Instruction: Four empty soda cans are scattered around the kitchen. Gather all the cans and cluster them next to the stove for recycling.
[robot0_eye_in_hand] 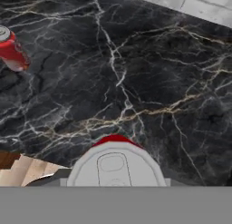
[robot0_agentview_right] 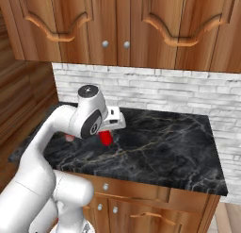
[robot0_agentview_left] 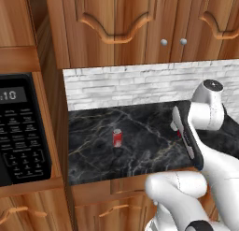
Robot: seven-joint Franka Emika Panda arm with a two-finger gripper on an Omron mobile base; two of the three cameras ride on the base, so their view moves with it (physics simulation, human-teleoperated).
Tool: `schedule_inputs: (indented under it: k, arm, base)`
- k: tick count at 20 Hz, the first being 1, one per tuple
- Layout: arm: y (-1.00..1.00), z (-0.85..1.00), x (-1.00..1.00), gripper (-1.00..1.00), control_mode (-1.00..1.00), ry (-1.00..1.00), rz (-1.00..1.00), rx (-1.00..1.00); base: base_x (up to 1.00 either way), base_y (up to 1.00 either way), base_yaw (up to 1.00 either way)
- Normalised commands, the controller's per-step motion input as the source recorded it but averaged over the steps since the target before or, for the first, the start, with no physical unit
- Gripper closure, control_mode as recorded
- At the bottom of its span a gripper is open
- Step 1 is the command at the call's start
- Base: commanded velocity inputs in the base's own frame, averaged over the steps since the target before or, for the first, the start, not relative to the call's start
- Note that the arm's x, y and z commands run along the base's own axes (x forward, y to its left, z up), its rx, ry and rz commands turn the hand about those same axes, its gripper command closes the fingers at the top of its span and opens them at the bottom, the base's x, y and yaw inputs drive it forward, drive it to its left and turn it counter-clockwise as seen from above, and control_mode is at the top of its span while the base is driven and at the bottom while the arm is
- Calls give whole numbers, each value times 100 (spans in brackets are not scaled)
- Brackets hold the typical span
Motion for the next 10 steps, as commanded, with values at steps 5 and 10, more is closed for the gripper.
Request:
schedule_inputs:
  k: [5,10]
  arm:
    - [17,71,-60,100,-100,-9,9,4]
    - [6,48,-36,100,-100,-7,5,12]
  base:
    - [0,0,0]
    - [0,0,0]
